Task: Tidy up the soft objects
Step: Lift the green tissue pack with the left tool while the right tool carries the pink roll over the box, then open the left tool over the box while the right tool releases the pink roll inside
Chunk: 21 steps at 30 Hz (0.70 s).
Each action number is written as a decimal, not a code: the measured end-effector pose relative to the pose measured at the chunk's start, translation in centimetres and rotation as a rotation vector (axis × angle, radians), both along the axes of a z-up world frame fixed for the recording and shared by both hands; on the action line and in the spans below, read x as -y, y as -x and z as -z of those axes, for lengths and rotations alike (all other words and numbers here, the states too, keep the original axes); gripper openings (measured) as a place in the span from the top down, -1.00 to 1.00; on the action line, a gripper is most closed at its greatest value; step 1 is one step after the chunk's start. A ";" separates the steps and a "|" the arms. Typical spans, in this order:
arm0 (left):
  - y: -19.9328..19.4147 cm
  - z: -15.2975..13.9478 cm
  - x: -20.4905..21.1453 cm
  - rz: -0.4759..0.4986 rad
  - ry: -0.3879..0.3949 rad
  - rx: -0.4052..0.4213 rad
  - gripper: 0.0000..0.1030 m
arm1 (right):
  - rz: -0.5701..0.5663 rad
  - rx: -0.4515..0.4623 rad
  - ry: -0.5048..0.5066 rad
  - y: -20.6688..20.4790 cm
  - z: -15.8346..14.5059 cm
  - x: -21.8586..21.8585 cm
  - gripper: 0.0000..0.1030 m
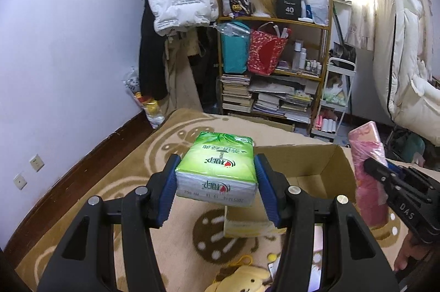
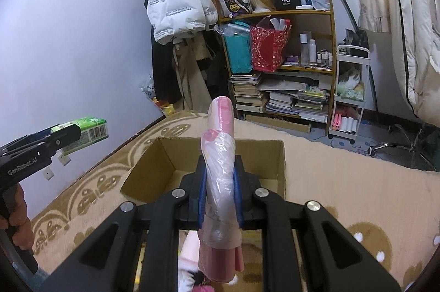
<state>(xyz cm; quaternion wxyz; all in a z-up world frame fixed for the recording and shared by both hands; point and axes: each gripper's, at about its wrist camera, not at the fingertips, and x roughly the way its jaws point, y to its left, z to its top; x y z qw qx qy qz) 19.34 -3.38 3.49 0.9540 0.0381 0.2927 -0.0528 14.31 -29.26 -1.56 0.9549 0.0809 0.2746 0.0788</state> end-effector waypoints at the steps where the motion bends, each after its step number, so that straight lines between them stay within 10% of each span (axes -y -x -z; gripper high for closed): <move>1: -0.5 0.0 0.2 0.006 -0.001 -0.005 -0.03 | 0.005 -0.003 -0.001 -0.5 0.0 0.0 0.65; 21: -4.9 6.1 3.8 0.088 0.058 -0.161 -0.03 | 0.001 -0.189 -0.072 -5.5 3.5 1.0 0.59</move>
